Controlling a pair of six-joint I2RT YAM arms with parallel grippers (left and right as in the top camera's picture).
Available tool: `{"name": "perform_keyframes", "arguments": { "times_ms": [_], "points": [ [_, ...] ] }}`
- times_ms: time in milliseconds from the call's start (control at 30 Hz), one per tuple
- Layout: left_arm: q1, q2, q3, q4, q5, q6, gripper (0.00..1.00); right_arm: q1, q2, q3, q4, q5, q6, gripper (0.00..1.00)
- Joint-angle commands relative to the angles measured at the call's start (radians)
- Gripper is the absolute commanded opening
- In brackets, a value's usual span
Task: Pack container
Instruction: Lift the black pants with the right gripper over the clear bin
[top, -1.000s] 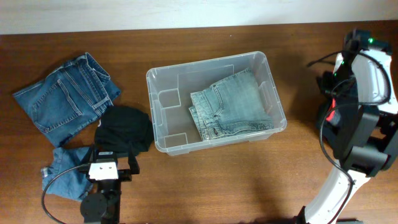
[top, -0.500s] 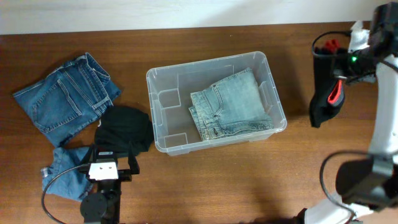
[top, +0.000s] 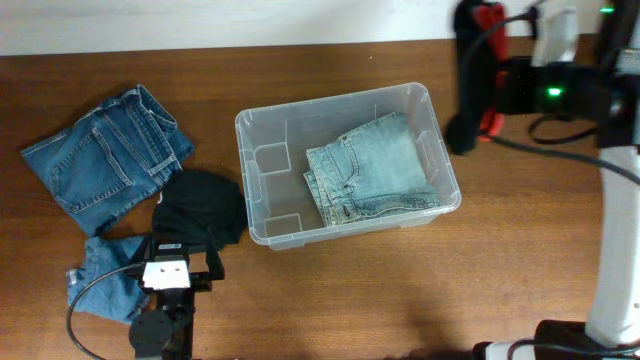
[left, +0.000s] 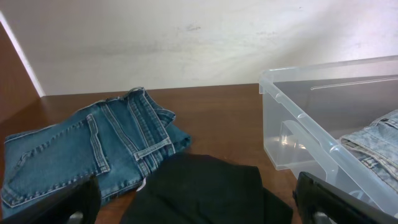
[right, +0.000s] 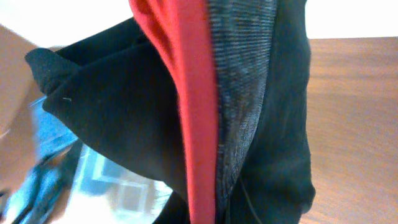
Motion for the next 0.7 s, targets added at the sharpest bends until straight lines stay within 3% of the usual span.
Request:
{"name": "perform_keyframes", "arguments": {
  "times_ms": [0,300,667],
  "points": [
    [0.002,-0.004,-0.008,0.003,-0.004,0.019,1.00,0.146,0.001,0.021,0.050,-0.081,-0.013,0.04],
    [0.002,-0.004,-0.008,0.003,-0.004,0.019,1.00,0.390,0.112,0.021,0.106,-0.080,0.000,0.04],
    [0.002,-0.004,-0.008,0.003,-0.004,0.019,1.00,0.436,0.317,0.019,0.109,-0.140,0.105,0.04]
  ]
}}
